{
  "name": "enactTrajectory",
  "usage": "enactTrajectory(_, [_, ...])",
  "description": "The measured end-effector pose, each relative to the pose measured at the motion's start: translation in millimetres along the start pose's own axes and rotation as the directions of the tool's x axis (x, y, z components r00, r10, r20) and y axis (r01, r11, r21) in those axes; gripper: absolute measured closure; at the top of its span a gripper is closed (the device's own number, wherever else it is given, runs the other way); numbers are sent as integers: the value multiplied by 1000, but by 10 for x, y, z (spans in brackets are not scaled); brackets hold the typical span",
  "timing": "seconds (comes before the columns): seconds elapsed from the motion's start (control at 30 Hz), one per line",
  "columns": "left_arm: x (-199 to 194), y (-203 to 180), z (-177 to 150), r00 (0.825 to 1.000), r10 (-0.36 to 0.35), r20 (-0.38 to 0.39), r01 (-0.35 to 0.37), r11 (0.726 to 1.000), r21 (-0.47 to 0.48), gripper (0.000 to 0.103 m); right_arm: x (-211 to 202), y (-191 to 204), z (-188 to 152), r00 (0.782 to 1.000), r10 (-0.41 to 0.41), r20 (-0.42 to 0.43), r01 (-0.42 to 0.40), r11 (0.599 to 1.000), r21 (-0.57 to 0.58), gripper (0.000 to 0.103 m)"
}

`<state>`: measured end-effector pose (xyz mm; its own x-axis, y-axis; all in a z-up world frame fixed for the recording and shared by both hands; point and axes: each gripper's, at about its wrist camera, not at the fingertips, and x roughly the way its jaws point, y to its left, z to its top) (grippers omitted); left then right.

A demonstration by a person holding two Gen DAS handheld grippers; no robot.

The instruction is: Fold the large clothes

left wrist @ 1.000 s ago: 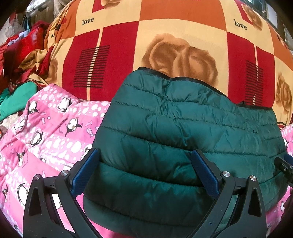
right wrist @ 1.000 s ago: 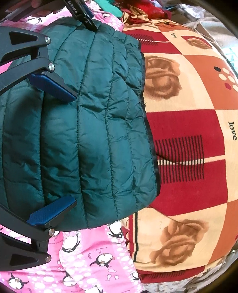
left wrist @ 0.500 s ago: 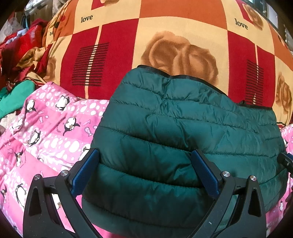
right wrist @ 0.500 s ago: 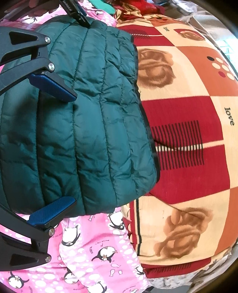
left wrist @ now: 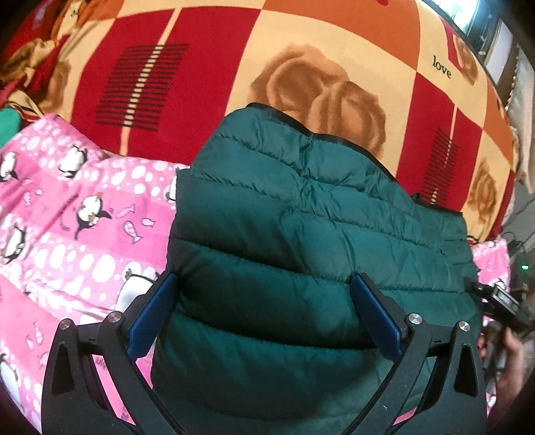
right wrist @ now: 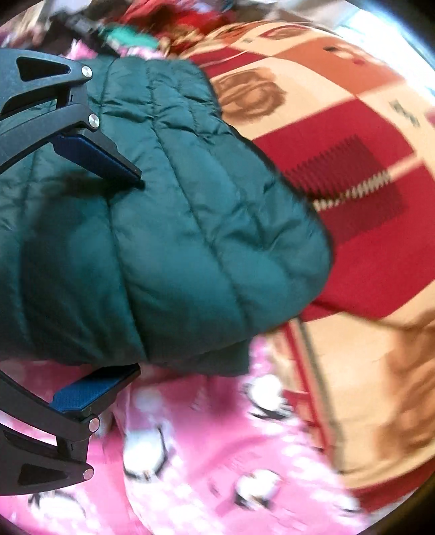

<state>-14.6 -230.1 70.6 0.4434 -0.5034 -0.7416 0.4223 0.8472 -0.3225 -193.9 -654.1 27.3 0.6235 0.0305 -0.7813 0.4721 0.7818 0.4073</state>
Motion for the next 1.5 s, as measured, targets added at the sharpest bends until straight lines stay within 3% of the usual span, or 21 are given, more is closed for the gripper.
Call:
enactTrajectory(0.1, [43,58,17,999,-44,-7,45,999,15,0,141,-121,43,995,95,-43,-94,995,30,0])
enactTrajectory(0.2, [86,144,35,997,-76,-20,76,997,-10,0,187,-104,77,991,118,-60,-118,993,-3,0])
enactTrajectory(0.47, [346,469,23,970,-224,-97,191,944,-269,0,355,-42,161,986,141,-92,-147,987,-59,0])
enactTrajectory(0.63, [386,316,7,973,-201,-113,172,959,-225,1,419,-11,181,982,161,-100,-168,983,-70,0])
enactTrajectory(0.67, [395,272,20,972,-202,-120,174,963,-207,4,386,-16,163,982,165,-95,-172,982,-75,10])
enactTrajectory(0.7, [358,223,20,971,-210,-117,187,966,-180,19,331,21,144,980,181,-82,-188,978,-91,26])
enactTrajectory(0.73, [297,191,16,973,-207,-97,190,969,-155,30,276,72,118,978,197,-69,-204,974,-103,34])
enactTrajectory(0.8, [173,142,8,978,-198,-73,188,975,-116,46,139,103,55,976,216,-42,-219,968,-120,54])
enactTrajectory(0.9, [-33,60,12,978,-204,-49,199,976,-93,60,-79,104,0,965,264,-1,-262,959,-108,64])
enactTrajectory(0.97, [-191,40,12,977,-210,-41,206,976,-76,63,-246,139,-43,954,298,19,-295,951,-96,66])
enactTrajectory(1.23, [-1020,174,-286,952,-297,-78,289,952,-98,65,-986,237,-604,922,385,-30,-386,918,-90,67])
enactTrajectory(1.37, [-1266,305,-572,948,-281,-148,263,955,-134,62,-1152,230,-946,921,377,-95,-384,921,-62,64])
enactTrajectory(1.43, [-1234,370,-705,962,-205,-179,185,975,-126,49,-1097,253,-1072,948,300,-111,-309,948,-74,52])
enactTrajectory(1.47, [-1195,388,-759,969,-164,-183,142,982,-125,44,-1019,244,-1116,965,238,-110,-246,966,-73,40])
enactTrajectory(1.5, [-1135,414,-802,974,-131,-183,108,985,-133,33,-952,231,-1140,976,188,-110,-197,978,-74,27])
